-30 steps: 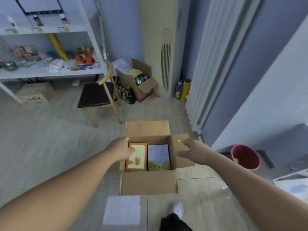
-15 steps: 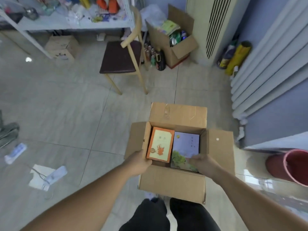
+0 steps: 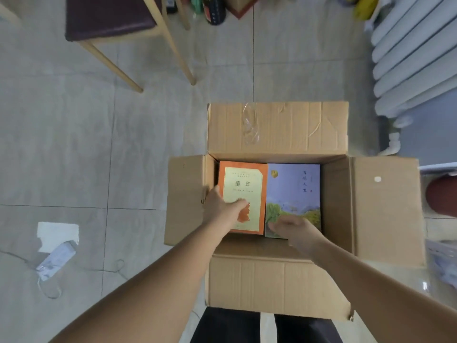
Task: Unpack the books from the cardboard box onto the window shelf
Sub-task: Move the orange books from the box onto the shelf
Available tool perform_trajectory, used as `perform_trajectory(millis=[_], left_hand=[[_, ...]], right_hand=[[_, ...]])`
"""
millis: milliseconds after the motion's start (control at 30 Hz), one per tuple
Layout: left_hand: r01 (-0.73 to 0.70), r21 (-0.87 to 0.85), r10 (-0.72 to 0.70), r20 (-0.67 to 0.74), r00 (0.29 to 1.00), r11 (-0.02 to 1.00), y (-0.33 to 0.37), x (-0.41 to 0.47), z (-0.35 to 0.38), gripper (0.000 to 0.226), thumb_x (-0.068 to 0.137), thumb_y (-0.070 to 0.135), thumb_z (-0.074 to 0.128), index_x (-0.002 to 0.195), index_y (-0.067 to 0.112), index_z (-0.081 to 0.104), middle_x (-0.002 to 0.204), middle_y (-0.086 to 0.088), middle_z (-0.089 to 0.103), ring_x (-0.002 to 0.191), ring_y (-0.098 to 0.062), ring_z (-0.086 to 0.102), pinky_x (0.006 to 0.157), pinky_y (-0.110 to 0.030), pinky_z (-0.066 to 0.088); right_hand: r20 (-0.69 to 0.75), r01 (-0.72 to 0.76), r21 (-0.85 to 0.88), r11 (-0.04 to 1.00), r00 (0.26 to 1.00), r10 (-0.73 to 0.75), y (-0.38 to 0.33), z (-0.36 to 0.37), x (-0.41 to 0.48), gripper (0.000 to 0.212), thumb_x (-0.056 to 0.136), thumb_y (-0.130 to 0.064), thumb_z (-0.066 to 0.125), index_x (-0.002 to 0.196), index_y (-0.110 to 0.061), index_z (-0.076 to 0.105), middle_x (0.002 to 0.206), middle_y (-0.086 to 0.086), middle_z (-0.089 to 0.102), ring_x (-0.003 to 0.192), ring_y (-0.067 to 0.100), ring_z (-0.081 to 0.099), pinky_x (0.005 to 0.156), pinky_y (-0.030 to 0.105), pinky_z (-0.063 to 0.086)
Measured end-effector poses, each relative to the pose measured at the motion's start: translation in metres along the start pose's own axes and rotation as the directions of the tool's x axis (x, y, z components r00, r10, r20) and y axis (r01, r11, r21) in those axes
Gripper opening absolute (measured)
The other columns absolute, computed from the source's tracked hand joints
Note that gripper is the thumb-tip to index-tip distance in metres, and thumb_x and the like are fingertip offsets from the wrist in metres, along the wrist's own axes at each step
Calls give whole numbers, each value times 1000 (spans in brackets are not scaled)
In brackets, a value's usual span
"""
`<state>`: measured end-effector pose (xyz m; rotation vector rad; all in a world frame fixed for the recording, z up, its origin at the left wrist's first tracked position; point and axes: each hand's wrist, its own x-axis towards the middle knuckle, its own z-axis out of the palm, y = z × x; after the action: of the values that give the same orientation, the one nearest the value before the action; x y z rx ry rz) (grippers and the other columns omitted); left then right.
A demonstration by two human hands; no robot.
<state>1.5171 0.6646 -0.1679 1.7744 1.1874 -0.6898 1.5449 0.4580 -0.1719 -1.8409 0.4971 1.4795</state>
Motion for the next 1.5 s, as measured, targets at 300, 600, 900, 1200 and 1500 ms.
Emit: perform_trajectory(millis=[300, 600, 900, 1200, 1500], left_hand=[[117, -64, -124, -123, 985, 991, -8, 62, 42, 110, 86, 33, 80, 166, 22, 7, 150, 0, 55, 103, -13, 62, 59, -21, 53], [196, -39, -198, -44, 979, 980, -3, 74, 30, 91, 78, 42, 80, 152, 18, 35, 95, 13, 58, 70, -6, 55, 53, -24, 47], [189, -72, -185, 57, 981, 979, -15, 71, 27, 54, 78, 41, 78, 125, 22, 60, 115, 4, 74, 96, -20, 73, 78, -37, 61], [164, -52, -158, 101, 982, 985, -26, 68, 30, 35, 89, 40, 70, 119, 24, 63, 109, 5, 76, 91, -15, 74, 64, -27, 54], [144, -101, -132, 118, 984, 984, -45, 62, 44, 49, 86, 40, 78, 126, 26, 53, 119, 5, 66, 98, -13, 70, 70, -29, 56]], right_hand=[[10, 60, 43, 997, 998, -61, -2, 30, 90, 23, 95, -41, 71, 112, -28, 75, 74, -26, 78, 62, -10, 70, 53, 9, 51], [1, 10, 292, 956, 1000, -11, -7, 51, 114, 28, 86, -42, 83, 107, -26, 74, 101, -5, 82, 98, 21, 77, 93, 43, 60], [-27, 35, 402, 915, 999, -27, 5, 45, 125, 28, 78, -44, 89, 96, -28, 76, 85, -13, 84, 93, 20, 78, 87, 40, 61], [13, -17, 413, 911, 1000, 13, 12, 27, 137, 46, 73, -36, 94, 112, -20, 78, 95, -1, 85, 90, 29, 81, 88, 49, 64], [-11, 41, 454, 890, 999, -40, 21, 39, 124, 69, 53, -52, 94, 112, -21, 76, 95, -4, 85, 86, 20, 82, 83, 42, 64]])
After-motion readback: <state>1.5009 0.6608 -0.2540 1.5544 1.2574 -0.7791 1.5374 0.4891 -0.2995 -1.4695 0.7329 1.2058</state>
